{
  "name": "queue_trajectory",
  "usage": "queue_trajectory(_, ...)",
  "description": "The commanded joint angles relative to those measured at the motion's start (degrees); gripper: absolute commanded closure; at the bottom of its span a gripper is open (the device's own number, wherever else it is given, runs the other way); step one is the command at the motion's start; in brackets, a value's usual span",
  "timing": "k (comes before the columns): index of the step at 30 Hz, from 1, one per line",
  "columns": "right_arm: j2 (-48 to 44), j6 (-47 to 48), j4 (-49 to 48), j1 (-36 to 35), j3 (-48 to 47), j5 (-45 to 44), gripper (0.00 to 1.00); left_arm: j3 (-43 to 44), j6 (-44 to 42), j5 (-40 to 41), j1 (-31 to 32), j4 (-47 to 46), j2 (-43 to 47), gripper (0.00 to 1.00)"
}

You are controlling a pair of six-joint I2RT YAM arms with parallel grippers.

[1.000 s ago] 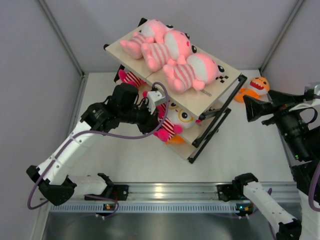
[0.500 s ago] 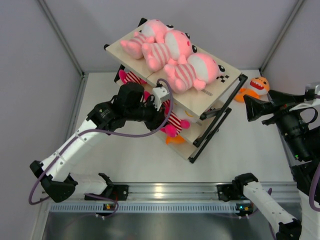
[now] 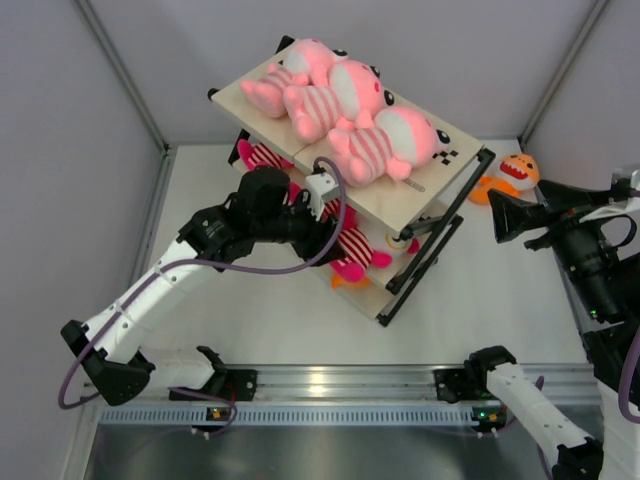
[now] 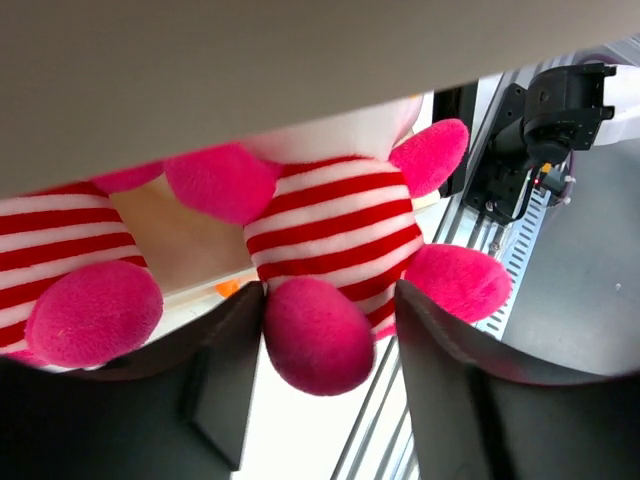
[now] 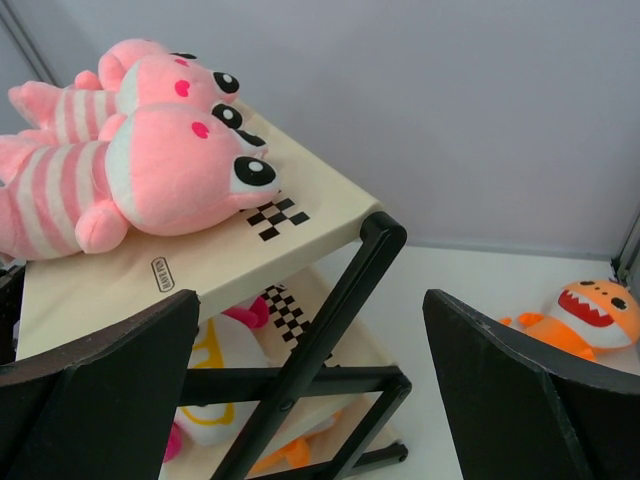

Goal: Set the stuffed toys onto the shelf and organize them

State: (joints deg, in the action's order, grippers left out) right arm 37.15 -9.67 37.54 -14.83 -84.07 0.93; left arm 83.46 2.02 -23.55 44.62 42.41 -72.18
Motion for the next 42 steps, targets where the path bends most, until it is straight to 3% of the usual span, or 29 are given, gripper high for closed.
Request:
queue_trajectory(1,-0.1,0.0,-0.6,0.3,-1.9,-0.1,0.05,3.0,-0.8,-1.2,0.1,-3.7,2.7,0.38)
queue_trajectory(11,0.7,0.9,1.6,0.4,-4.4,4.0,0.05,5.5,-5.1,5.2,-0.5,-2.6,4.5,0.30)
queue_trajectory(17,6.1,2.4,7.3,0.4,-11.4,11.7,0.05,10.8,-16.7,-3.3,-0.6,9.2,7.8,0.26)
queue_trajectory(21,12.2,3.6,10.0,0.4,-18.0,16.8,0.06,10.9,-26.2,2.9,-1.8,18.0,12.5,0.21)
queue_trajectory(23,14.2,3.2,8.8,0.3,-22.1,18.9,0.07,9.8,-24.9,13.2,-5.6,18.6,14.8,0.19)
queue_trajectory(25,16.2,0.8,4.0,0.3,-23.4,23.7,0.10,8.7,-23.6,18.1,-10.3,18.4,15.8,0.17)
queue_trajectory(31,20.0,-10.6,-12.7,0.1,-20.4,36.0,0.23,0.1,-19.6,19.2,-23.8,18.2,18.8,0.16)
queue_trajectory(35,25.9,-5.6,-6.7,-8.3,-29.2,29.7,0.26,-5.0,-17.2,16.8,-28.7,16.6,18.3,0.16)
queue_trajectory(36,30.0,-1.8,-4.4,-11.0,-32.4,24.6,0.26,-5.3,-17.0,16.2,-29.8,16.5,18.0,0.16)
queue_trajectory(37,32.7,0.2,-2.1,-13.8,-40.0,21.5,0.26,-5.3,-16.5,15.9,-31.8,16.1,17.4,0.16)
queue_trajectory(38,35.4,2.4,3.2,-20.3,-44.1,18.4,0.26,-5.2,-15.6,16.0,-32.7,15.8,17.2,0.16)
queue_trajectory(40,43.1,8.1,7.5,-26.5,-54.7,10.8,0.26,-4.0,-14.9,16.0,-36.4,15.2,17.0,0.16)
queue_trajectory(42,45.3,15.4,7.8,-35.6,-55.5,3.2,0.25,-3.5,-14.4,16.0,-39.4,15.2,17.2,0.16)
